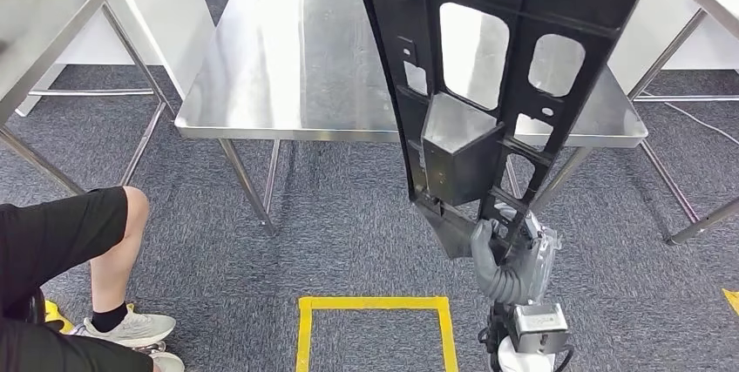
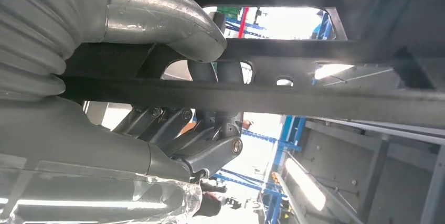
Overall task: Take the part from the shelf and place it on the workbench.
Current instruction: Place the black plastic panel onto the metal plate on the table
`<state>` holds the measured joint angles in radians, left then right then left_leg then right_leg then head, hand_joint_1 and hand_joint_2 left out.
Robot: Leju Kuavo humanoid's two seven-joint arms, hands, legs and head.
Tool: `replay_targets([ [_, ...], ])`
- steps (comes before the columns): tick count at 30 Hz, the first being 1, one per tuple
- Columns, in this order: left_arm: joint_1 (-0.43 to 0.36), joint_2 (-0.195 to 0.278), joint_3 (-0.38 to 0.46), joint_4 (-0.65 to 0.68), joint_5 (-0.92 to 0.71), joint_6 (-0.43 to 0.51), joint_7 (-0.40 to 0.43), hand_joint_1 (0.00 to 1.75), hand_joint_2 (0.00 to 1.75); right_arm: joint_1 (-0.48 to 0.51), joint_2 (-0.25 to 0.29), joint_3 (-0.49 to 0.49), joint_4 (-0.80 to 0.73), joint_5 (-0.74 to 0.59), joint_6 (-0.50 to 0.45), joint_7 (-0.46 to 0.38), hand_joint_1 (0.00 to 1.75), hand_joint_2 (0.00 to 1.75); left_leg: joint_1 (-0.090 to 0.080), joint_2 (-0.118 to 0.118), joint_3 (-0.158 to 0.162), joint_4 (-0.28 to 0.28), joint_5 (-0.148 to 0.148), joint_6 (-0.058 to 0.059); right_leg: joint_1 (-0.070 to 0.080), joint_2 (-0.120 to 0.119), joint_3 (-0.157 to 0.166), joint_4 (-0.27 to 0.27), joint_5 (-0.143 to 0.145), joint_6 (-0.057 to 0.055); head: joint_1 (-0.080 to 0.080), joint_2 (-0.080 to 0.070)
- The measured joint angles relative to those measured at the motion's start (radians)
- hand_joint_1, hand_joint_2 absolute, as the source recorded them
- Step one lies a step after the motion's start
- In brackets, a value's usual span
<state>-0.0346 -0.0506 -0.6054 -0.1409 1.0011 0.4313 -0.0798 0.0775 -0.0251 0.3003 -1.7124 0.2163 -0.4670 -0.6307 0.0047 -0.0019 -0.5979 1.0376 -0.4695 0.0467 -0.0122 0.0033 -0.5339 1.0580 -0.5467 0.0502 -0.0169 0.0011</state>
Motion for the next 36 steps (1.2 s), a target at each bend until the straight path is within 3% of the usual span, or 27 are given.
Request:
replay_targets([
  [1, -0.001, -0.001, 0.000, 0.000, 0.000, 0.000, -0.001, 0.00, 1.75, -0.004, 0.000, 0.000, 0.002, 0.001, 0.000, 0.003, 1.75, 1.75, 0.002, 0.001, 0.007, -0.004, 0.000, 0.006, 0.001, 0.000, -0.024, 0.049, -0.019, -0.001, 0.000, 0.000],
  [4, -0.002, -0.002, 0.000, 0.000, 0.000, -0.005, -0.004, 0.00, 1.75, -0.007, 0.000, -0.001, 0.010, -0.005, 0.002, 0.010, 1.75, 1.75, -0.001, -0.001, 0.018, -0.004, -0.012, 0.017, -0.001, -0.001, -0.146, 0.242, -0.074, -0.003, 0.001, 0.000],
  [5, -0.002, -0.002, 0.000, 0.000, 0.000, -0.007, -0.004, 0.00, 1.75, -0.006, 0.000, -0.002, 0.014, -0.010, 0.002, 0.011, 1.75, 1.75, -0.002, -0.003, 0.023, -0.004, -0.018, 0.018, -0.001, -0.001, -0.170, 0.263, -0.067, 0.003, 0.001, 0.000],
  [6, -0.001, -0.002, 0.000, 0.000, 0.000, -0.008, -0.004, 0.00, 1.75, -0.006, 0.000, -0.003, 0.017, -0.015, 0.003, 0.011, 1.75, 1.75, -0.002, -0.006, 0.031, -0.004, -0.024, 0.017, -0.001, -0.001, -0.174, 0.241, -0.040, 0.012, 0.001, 0.000],
  [8, 0.001, -0.002, 0.000, 0.000, 0.001, -0.010, -0.003, 0.00, 1.75, -0.006, 0.000, -0.007, 0.022, -0.023, 0.003, 0.010, 1.75, 1.75, -0.002, -0.009, 0.049, -0.004, -0.041, 0.011, -0.003, -0.003, -0.133, 0.106, 0.044, 0.030, 0.001, 0.000],
  [9, 0.001, -0.001, 0.000, 0.000, 0.001, -0.010, -0.002, 0.00, 1.75, -0.005, 0.000, -0.009, 0.023, -0.025, 0.003, 0.009, 1.75, 1.75, -0.005, -0.011, 0.056, -0.003, -0.050, 0.006, -0.002, -0.003, -0.106, 0.042, 0.075, 0.030, 0.001, 0.000],
  [10, 0.000, -0.001, 0.000, 0.000, 0.001, -0.010, 0.000, 0.00, 1.75, -0.005, 0.000, -0.010, 0.025, -0.027, 0.003, 0.008, 1.75, 1.75, -0.007, -0.012, 0.061, -0.004, -0.058, 0.001, 0.000, -0.004, -0.087, 0.000, 0.092, 0.023, 0.001, 0.000],
  [12, -0.002, -0.002, 0.000, 0.000, 0.003, -0.010, 0.001, 0.00, 1.75, -0.003, -0.001, -0.011, 0.026, -0.029, 0.003, 0.006, 1.75, 1.75, -0.011, -0.012, 0.069, -0.008, -0.069, -0.008, 0.004, -0.002, -0.073, -0.018, 0.092, 0.001, 0.000, 0.000],
  [15, -0.003, -0.001, 0.001, 0.000, 0.006, -0.010, 0.001, 0.00, 1.75, -0.001, 0.000, -0.012, 0.025, -0.029, 0.003, 0.004, 1.75, 1.75, -0.007, -0.008, 0.068, 0.014, -0.088, -0.024, -0.006, 0.001, -0.059, -0.026, 0.085, -0.024, -0.001, 0.000],
  [17, -0.003, 0.000, 0.001, 0.000, 0.008, -0.010, 0.001, 0.00, 1.75, 0.001, 0.000, -0.013, 0.025, -0.028, 0.003, 0.003, 1.75, 1.75, -0.003, -0.005, 0.015, 0.115, -0.133, -0.034, -0.010, 0.000, -0.045, -0.029, 0.076, -0.039, -0.002, 0.000],
  [19, -0.002, -0.001, 0.001, 0.000, 0.008, -0.010, 0.001, 0.00, 1.75, 0.003, 0.000, -0.013, 0.025, -0.028, 0.003, 0.003, 1.75, 1.75, 0.002, -0.005, -0.071, 0.243, -0.170, -0.042, -0.010, -0.001, -0.034, -0.029, 0.065, -0.047, -0.002, 0.000],
  [20, -0.001, -0.001, 0.001, 0.000, 0.008, -0.010, 0.001, 0.00, 1.75, 0.004, 0.000, -0.013, 0.025, -0.028, 0.003, 0.003, 1.75, 1.75, 0.005, -0.004, -0.101, 0.273, -0.164, -0.044, -0.009, 0.000, -0.028, -0.029, 0.059, -0.047, -0.002, 0.000],
  [21, 0.000, -0.001, 0.001, 0.000, 0.009, -0.010, 0.001, 0.00, 1.75, 0.006, 0.000, -0.013, 0.025, -0.028, 0.003, 0.003, 1.75, 1.75, 0.006, -0.004, -0.113, 0.264, -0.135, -0.045, -0.009, 0.002, -0.020, -0.029, 0.053, -0.045, -0.002, 0.000],
  [23, 0.001, 0.000, 0.003, 0.000, 0.010, -0.012, -0.001, 0.00, 1.75, 0.008, 0.000, -0.013, 0.025, -0.028, 0.003, 0.002, 1.75, 1.75, 0.008, -0.002, -0.081, 0.148, -0.040, -0.041, -0.010, 0.005, 0.000, -0.029, 0.038, -0.039, -0.002, 0.000],
  [25, 0.000, 0.000, 0.007, 0.000, 0.015, -0.025, -0.010, 0.00, 1.75, 0.005, 0.000, -0.014, 0.025, -0.028, 0.005, 0.003, 1.75, 1.75, 0.004, -0.001, -0.036, 0.039, 0.011, -0.034, -0.005, 0.006, 0.012, -0.030, 0.023, -0.029, -0.001, 0.000],
  [27, -0.001, 0.000, 0.012, -0.001, 0.022, -0.049, -0.032, 0.00, 1.75, 0.000, 0.001, -0.014, 0.025, -0.026, 0.011, 0.007, 1.75, 1.75, -0.003, -0.001, -0.019, 0.013, 0.005, -0.024, -0.003, 0.006, 0.014, -0.035, 0.015, -0.017, -0.001, 0.000],
  [30, -0.001, 0.000, 0.019, -0.003, 0.032, -0.099, -0.080, 0.00, 1.75, -0.005, 0.006, -0.014, 0.022, -0.014, 0.019, 0.016, 1.75, 1.75, -0.001, -0.002, 0.001, -0.006, 0.002, -0.004, -0.003, 0.004, 0.017, -0.026, 0.002, -0.003, -0.001, 0.000],
  [32, -0.003, 0.000, 0.024, -0.005, 0.036, -0.136, -0.115, 0.00, 1.75, -0.006, 0.008, -0.015, 0.019, -0.003, 0.023, 0.023, 1.75, 1.75, 0.003, -0.002, 0.020, -0.019, -0.001, 0.008, -0.002, 0.003, -0.033, 0.068, -0.031, -0.004, 0.001, 0.000],
  [34, -0.009, 0.001, 0.031, -0.006, 0.040, -0.168, -0.147, 0.00, 1.75, -0.003, 0.011, -0.016, 0.018, 0.009, 0.028, 0.028, 1.75, 1.75, 0.003, -0.002, 0.030, -0.022, -0.010, 0.014, -0.001, 0.003, -0.125, 0.208, -0.068, -0.005, 0.001, 0.000],
  [35, -0.012, 0.002, 0.034, -0.006, 0.041, -0.179, -0.158, 0.00, 1.75, 0.000, 0.013, -0.017, 0.018, 0.014, 0.030, 0.030, 1.75, 1.75, 0.003, -0.004, 0.037, -0.022, -0.017, 0.015, -0.001, 0.003, -0.161, 0.249, -0.070, 0.000, 0.001, 0.000],
  [36, -0.014, 0.002, 0.037, -0.007, 0.042, -0.188, -0.166, 0.00, 1.75, 0.001, 0.015, -0.017, 0.017, 0.018, 0.032, 0.030, 1.75, 1.75, 0.004, -0.006, 0.046, -0.021, -0.024, 0.014, -0.002, 0.003, -0.177, 0.249, -0.051, 0.009, 0.001, 0.000],
])
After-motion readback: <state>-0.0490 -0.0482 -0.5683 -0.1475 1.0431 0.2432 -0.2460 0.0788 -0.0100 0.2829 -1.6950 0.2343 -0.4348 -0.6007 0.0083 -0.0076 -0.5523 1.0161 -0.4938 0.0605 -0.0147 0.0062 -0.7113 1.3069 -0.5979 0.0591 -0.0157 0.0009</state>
